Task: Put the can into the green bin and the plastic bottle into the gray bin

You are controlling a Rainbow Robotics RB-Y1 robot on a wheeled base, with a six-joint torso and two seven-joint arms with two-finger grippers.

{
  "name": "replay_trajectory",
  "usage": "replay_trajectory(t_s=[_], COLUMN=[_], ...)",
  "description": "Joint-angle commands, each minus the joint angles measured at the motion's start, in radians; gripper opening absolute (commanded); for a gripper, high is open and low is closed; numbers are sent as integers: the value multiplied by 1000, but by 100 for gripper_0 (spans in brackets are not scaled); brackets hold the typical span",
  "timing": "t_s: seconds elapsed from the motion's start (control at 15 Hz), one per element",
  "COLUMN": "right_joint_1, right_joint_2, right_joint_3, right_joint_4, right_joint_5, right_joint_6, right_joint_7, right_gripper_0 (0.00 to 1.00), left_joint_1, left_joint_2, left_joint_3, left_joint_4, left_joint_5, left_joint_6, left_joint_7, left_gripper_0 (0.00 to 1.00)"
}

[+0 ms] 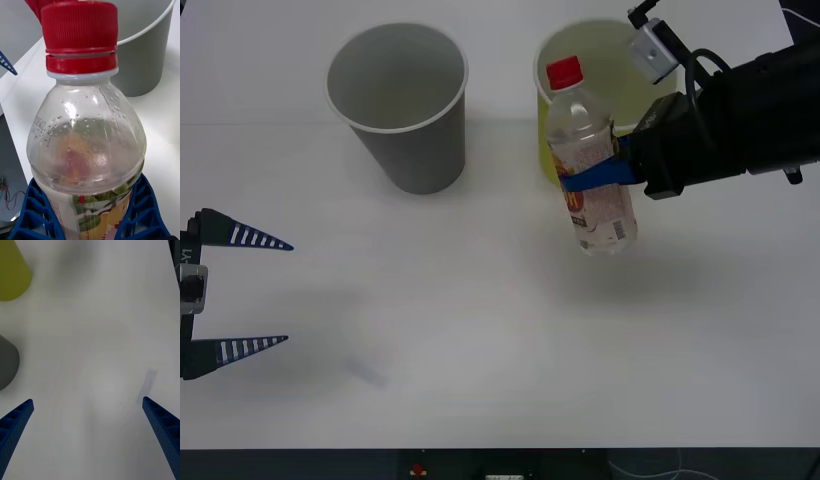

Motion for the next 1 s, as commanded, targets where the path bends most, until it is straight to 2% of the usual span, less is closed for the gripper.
replay_trajectory(t_s=[0.07,0.33,0.53,0.6,0.8,1.0], right_joint_1=[-159,-371,-515,-558,-664,-780], right_joint_2=[73,201,294,345,455,552], right_joint_3=[1,15,73,79,102,153], right_joint_4=[111,287,436,499,631,804], right_joint_5=[3,81,184,233,360,431], right_joint_6=[-118,-228,-230,-230,-199,-110], right_joint_7=[0,-2,-2,0,0,0], right_gripper_0=[0,0,0,0,0,0], left_joint_1=[0,0,0,0,0,0], left_joint_2=[0,0,0,0,0,0], left_joint_3=[0,0,0,0,0,0], left_joint_4=[0,0,0,0,0,0], left_joint_5=[0,0,0,0,0,0], left_joint_6=[0,0,0,0,0,0], left_joint_7=[0,0,0,0,0,0], left_gripper_0=[100,100,100,100,100,100])
